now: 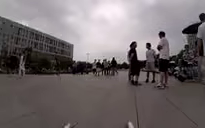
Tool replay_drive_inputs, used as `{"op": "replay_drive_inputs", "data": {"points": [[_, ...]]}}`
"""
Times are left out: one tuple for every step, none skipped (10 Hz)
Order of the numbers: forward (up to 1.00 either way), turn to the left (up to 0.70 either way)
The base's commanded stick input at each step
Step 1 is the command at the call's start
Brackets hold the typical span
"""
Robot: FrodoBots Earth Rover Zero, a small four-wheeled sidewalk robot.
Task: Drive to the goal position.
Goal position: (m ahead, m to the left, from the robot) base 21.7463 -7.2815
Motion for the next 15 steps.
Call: {"op": "replay_drive_inputs", "data": {"points": [[0.7,-0.14],[0.7,-0.14],[0.7,-0.14],[0.7,-0.14],[0.7,-0.14],[0.7,-0.14],[0.7,-0.14],[0.7,-0.14],[0.7,-0.13],[0.7,-0.11],[0.7,-0.08],[0.7,-0.03],[0.7,0.0],[0.7,0.0],[0.7,0.0]]}}
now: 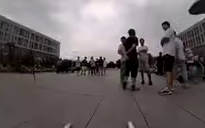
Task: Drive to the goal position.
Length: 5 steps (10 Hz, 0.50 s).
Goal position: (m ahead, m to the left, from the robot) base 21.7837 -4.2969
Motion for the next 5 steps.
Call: {"op": "replay_drive_inputs", "data": {"points": [[0.7,0.0],[0.7,0.01],[0.7,0.11],[0.7,0.14],[0.7,0.14]]}}
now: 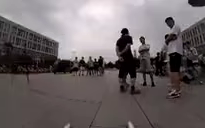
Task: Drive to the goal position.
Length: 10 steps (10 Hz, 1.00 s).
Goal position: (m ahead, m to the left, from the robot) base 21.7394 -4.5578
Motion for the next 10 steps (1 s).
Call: {"op": "replay_drive_inputs", "data": {"points": [[0.7,0.14],[0.7,0.14],[0.7,0.14],[0.7,0.14],[0.7,0.14],[0.7,0.14],[0.7,0.14],[0.7,0.12],[0.7,0.01],[0.7,-0.05]]}}
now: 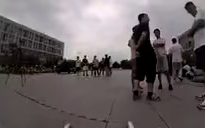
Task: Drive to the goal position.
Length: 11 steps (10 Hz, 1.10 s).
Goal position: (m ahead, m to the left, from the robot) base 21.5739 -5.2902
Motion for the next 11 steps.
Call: {"op": "replay_drive_inputs", "data": {"points": [[0.7,-0.14],[0.7,-0.14],[0.7,-0.14],[0.7,-0.14],[0.7,-0.14],[0.7,-0.14],[0.7,-0.14],[0.7,-0.14],[0.7,-0.14],[0.7,-0.14],[0.7,-0.14]]}}
